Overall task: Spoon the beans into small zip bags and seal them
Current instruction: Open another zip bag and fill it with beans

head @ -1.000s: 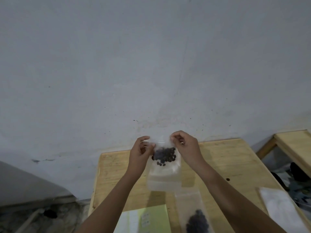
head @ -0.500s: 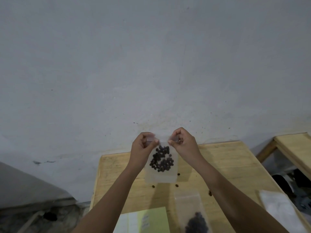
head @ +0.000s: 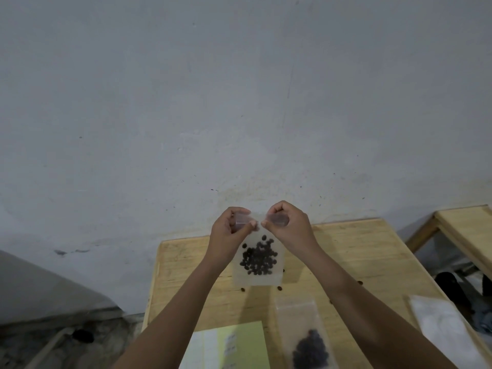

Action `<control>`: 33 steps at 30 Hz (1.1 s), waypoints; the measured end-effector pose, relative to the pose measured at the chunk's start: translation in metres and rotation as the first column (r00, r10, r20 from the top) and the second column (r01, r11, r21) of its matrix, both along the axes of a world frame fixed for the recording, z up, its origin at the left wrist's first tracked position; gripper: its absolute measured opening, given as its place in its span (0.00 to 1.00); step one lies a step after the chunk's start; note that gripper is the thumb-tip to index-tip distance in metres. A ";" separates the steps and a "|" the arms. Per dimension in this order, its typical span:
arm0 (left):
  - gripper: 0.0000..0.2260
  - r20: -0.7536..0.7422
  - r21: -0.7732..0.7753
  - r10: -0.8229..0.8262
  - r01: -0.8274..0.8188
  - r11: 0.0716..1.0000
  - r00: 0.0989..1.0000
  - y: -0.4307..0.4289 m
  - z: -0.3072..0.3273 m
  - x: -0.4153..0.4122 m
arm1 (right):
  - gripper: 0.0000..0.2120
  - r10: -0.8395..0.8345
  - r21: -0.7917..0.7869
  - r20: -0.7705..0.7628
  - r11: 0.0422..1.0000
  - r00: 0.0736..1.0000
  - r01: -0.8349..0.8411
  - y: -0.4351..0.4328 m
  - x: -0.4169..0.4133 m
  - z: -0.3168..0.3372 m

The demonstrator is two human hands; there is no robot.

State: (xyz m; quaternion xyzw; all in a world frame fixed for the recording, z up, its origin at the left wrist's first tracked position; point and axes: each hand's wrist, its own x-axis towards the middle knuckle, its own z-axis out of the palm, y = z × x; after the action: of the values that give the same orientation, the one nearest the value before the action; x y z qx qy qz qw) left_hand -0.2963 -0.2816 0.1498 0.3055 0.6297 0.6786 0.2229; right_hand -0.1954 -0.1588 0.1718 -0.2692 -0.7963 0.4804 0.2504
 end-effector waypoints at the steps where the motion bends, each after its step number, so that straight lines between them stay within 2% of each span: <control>1: 0.09 -0.008 -0.004 -0.002 0.002 1.000 1.000 0.000 0.001 0.000 | 0.08 0.002 -0.005 -0.009 1.000 1.000 -0.002 0.000 0.001 0.000; 6: 0.09 -0.030 -0.016 0.021 -0.022 1.000 0.999 0.004 0.004 -0.007 | 0.08 0.026 -0.125 -0.025 0.992 0.999 -0.029 0.006 0.003 0.000; 9: 0.09 0.005 -0.014 0.018 -0.018 1.000 1.000 -0.001 0.004 -0.005 | 0.07 0.010 -0.195 -0.031 0.981 0.999 -0.016 0.008 0.011 -0.003; 11: 0.09 0.079 -0.024 -0.070 0.072 0.997 0.994 -0.004 -0.003 0.024 | 0.06 -0.033 -0.234 0.000 0.972 0.999 0.032 0.009 0.042 -0.014; 14: 0.10 0.139 0.049 -0.132 0.126 0.991 0.981 -0.007 -0.006 0.027 | 0.05 -0.062 -0.289 -0.019 0.956 0.998 0.054 0.011 0.049 -0.019; 19: 0.10 0.171 0.064 -0.104 0.095 0.993 0.980 -0.003 -0.007 0.024 | 0.06 -0.079 -0.350 -0.110 0.936 0.991 0.036 0.010 0.050 -0.016; 23: 0.12 0.163 0.033 -0.047 0.042 0.999 0.985 -0.003 -0.011 0.026 | 0.06 -0.124 -0.366 -0.137 0.928 0.983 0.066 0.008 0.048 -0.017; 28: 0.22 0.037 -0.077 -0.060 0.063 0.995 0.998 -0.001 -0.022 0.046 | 0.07 -0.250 -0.488 -0.166 0.862 0.954 0.141 0.016 0.058 -0.020; 33: 0.25 0.084 -0.184 -0.057 0.072 0.980 0.995 0.001 -0.050 0.083 | 0.13 -0.291 -0.458 -0.031 0.854 0.956 0.245 0.031 0.079 -0.049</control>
State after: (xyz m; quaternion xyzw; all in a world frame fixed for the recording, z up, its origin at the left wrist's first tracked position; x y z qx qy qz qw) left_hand -0.2133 -0.2805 0.0993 0.2766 0.6710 0.6205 0.2971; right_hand -0.1169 -0.1282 0.1225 -0.4039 -0.6048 0.6245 0.2849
